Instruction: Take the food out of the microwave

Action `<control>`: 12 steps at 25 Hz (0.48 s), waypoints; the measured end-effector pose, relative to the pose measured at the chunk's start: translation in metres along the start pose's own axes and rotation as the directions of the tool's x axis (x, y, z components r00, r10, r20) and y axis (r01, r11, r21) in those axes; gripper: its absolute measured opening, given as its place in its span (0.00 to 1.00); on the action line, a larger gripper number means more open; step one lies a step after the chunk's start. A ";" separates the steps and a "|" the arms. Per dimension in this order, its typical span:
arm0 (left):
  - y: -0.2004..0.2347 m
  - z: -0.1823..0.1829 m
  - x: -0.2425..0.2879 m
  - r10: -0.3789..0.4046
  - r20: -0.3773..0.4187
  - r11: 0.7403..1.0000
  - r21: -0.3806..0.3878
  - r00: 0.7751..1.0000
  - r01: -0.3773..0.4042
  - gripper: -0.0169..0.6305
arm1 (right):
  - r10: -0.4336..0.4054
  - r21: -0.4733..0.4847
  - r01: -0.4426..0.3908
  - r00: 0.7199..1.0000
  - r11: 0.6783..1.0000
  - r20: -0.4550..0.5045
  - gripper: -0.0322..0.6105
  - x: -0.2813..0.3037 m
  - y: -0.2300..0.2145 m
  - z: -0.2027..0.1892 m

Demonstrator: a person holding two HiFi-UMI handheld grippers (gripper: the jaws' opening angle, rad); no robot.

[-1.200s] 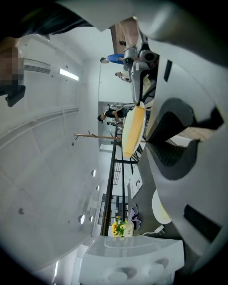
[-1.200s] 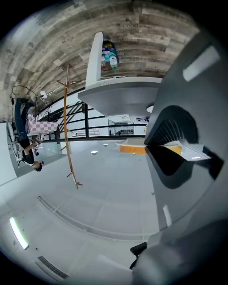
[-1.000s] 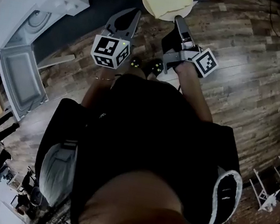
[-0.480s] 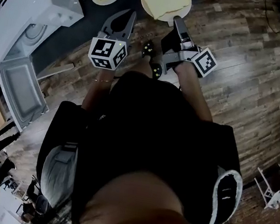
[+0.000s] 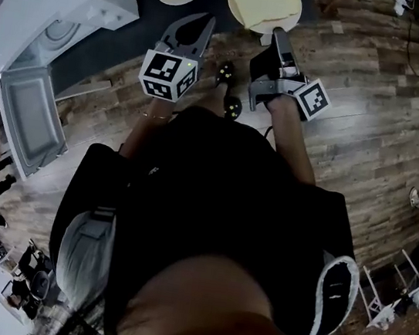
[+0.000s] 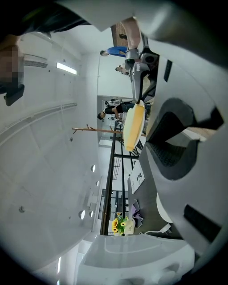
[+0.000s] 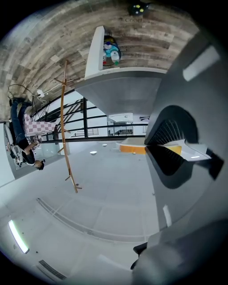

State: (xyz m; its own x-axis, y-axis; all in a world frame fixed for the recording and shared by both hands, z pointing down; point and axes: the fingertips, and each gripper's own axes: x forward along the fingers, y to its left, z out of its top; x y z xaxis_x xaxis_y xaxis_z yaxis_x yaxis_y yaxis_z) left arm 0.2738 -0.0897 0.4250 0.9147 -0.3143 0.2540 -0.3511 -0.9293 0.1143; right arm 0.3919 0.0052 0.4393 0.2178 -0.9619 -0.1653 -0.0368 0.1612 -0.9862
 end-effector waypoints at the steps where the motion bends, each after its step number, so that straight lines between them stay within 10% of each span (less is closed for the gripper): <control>1: 0.003 -0.002 0.001 0.001 -0.004 1.000 -0.004 1.000 -0.001 0.04 | -0.003 0.004 0.003 1.000 1.000 -0.003 0.06 0.003 -0.002 -0.002; 12: 0.027 -0.005 0.029 -0.014 -0.018 1.000 -0.024 1.000 0.014 0.04 | -0.037 0.006 0.037 0.999 0.999 -0.003 0.06 0.035 -0.020 0.003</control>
State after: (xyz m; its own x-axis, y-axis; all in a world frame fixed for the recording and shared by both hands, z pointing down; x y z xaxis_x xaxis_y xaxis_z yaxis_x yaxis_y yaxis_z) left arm 0.2901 -0.1233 0.4400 0.9159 -0.2977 0.2692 -0.3432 -0.9287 0.1407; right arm 0.4032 -0.0309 0.4528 0.2165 -0.9677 -0.1289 -0.0233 0.1269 -0.9916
